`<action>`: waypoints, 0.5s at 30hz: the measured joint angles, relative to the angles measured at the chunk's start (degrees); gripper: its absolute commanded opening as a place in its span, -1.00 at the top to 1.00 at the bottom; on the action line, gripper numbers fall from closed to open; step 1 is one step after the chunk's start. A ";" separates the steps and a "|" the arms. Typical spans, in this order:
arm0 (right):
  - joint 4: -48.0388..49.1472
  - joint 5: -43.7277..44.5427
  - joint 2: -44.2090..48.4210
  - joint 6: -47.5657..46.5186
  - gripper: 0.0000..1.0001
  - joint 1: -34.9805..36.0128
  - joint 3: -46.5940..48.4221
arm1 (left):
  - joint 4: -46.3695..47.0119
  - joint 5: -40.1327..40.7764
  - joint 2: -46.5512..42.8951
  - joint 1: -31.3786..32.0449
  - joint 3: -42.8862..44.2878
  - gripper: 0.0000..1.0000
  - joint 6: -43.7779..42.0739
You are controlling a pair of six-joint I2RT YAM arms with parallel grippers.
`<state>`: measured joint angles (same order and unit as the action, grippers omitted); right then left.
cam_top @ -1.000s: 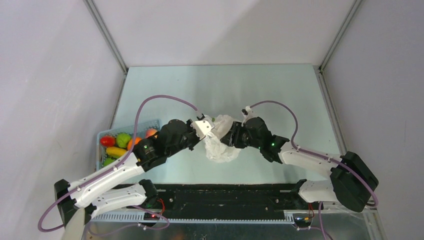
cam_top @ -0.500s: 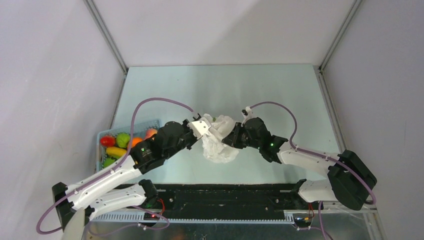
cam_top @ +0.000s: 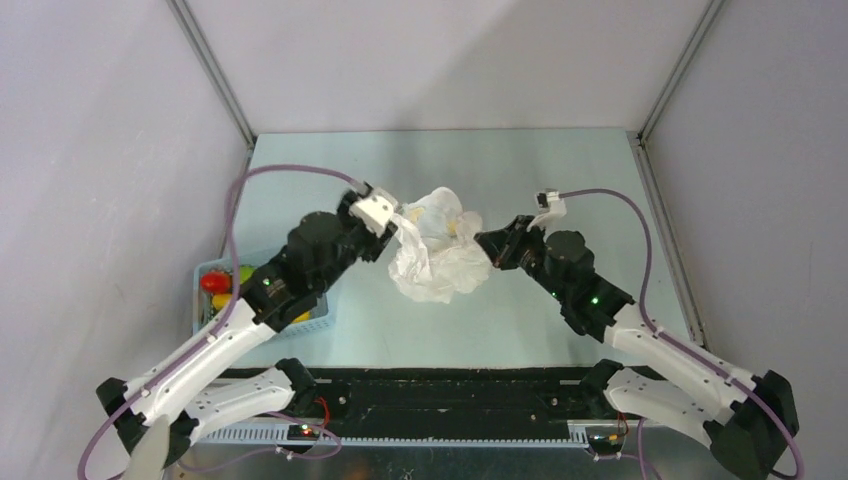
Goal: Place the fake fruits into the plastic bag and tie a complex knot
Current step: Open the plastic bag at the center of the board.
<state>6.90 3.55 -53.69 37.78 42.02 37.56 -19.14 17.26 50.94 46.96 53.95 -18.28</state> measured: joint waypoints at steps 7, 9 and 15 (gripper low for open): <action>0.15 8.35 4.13 -9.33 1.00 0.94 2.12 | -1.90 -1.25 2.58 -6.23 11.58 -0.99 16.06; -0.28 10.86 4.00 -10.58 1.00 2.38 2.12 | -2.34 -1.42 2.36 -6.86 12.55 -0.99 23.71; -2.84 19.50 2.23 -10.86 1.00 8.37 2.10 | -2.21 -3.72 0.11 -7.30 6.71 -0.99 45.00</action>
<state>4.05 23.05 -51.46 26.92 50.39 39.66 -21.34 13.54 51.05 39.66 60.66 26.72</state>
